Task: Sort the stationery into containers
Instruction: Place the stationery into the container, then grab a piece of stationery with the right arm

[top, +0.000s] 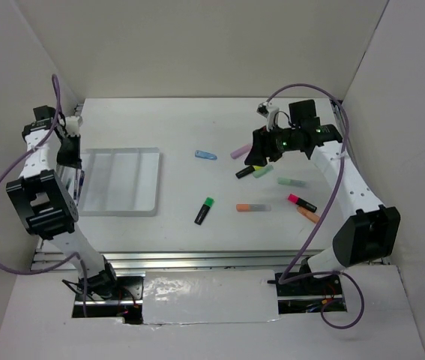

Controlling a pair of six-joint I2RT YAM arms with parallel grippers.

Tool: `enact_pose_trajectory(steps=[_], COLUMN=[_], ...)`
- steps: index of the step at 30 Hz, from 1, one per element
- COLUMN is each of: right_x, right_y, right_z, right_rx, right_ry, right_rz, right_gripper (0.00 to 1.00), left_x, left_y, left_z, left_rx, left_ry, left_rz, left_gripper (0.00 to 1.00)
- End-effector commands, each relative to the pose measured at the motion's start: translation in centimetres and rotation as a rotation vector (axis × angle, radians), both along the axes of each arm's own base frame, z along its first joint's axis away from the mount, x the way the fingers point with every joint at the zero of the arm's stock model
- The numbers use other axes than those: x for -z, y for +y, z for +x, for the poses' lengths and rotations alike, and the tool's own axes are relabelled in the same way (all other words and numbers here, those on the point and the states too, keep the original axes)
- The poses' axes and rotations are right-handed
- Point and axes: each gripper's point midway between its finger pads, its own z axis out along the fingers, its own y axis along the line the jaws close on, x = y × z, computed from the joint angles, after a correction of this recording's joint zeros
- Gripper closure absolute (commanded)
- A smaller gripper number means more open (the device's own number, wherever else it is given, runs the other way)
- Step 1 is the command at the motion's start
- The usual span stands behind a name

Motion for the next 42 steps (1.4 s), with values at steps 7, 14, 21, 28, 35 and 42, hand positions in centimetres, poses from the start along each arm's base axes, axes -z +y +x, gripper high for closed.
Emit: enact_pose_trajectory(steps=[7,14,21,28,35,42], right_x=[4.0,6.2,8.1,10.5,14.2,18.4], right_y=[-2.4,-3.5,-3.1,1.1,0.0,-2.5], right_z=[-2.1,-2.9,-3.9,-5.3,-5.5,-5.4], right_rx=[-0.003,-0.007,0.018,-0.019,-0.061,-0.163], right_ry=[0.016,0.017,0.059,0.106,0.082,0.032], right_rz=[-0.192,-0.296,-0.388,-0.408,-0.569,-0.772], right_gripper=[0.37,0.38,0.39,0.4,0.41,0.35], left_x=[2.0,4.0,3.0,-1.8,-7.9,-10.5], left_y=[5.7,6.8,5.7,-0.6,-12.6,-23.8], left_z=[1.3,2.5,2.9,2.7,-0.7,-4.6], left_rx=[0.027,0.018,0.033,0.138,0.408,0.638], left_ry=[0.113,0.143,0.106,-0.098,-0.316,-0.427], left_rz=[0.165,0.173,0.146,-0.084,-0.234,-0.317], left_gripper=[0.86,0.69,0.54,0.22,0.2,0.18])
